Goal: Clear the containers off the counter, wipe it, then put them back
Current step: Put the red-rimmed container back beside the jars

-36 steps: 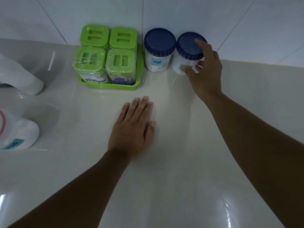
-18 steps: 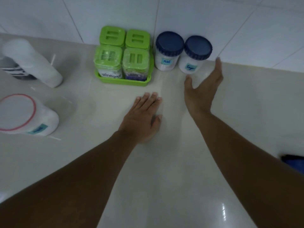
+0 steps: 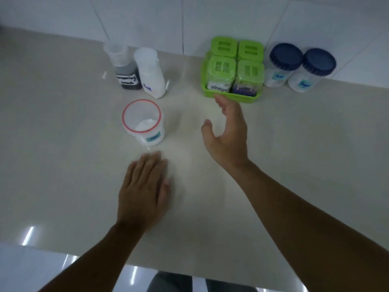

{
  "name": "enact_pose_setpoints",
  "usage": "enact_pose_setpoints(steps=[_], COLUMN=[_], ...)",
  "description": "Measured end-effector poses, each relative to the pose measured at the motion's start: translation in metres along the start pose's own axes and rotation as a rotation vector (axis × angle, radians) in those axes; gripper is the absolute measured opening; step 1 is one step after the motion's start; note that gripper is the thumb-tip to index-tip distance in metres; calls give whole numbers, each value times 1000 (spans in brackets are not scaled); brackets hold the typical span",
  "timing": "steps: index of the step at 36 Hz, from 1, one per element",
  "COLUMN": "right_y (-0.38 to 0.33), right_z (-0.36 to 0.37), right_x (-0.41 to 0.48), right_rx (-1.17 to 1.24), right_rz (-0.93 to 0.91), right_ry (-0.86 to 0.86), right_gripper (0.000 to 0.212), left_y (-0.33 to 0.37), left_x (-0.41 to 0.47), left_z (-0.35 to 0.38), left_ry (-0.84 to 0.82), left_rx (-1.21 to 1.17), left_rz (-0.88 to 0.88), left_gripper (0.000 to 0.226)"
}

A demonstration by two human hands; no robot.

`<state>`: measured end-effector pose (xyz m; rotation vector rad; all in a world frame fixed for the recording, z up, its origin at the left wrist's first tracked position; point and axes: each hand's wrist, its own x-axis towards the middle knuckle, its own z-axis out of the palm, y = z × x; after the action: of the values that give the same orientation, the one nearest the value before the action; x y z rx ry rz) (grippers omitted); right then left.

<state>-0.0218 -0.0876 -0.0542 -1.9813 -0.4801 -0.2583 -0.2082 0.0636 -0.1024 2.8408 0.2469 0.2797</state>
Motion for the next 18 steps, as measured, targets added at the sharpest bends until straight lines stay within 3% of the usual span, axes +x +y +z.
enact_pose_setpoints(steps=[5,10,18], right_y=[-36,-48,-47], right_z=[45,84,101], right_x=[-15,-16,-13], right_rx=[24,45,74], right_rz=[-81,-90,54], right_ry=[-260,-464,-423], right_gripper=[75,99,106], left_y=[-34,-34,-37], left_x=[-11,-7,-7], left_z=[-7,-5,-2], left_ry=[-163,-212,-230], left_rx=[92,107,108], left_rz=[-196,-223,-209], left_gripper=[66,67,67])
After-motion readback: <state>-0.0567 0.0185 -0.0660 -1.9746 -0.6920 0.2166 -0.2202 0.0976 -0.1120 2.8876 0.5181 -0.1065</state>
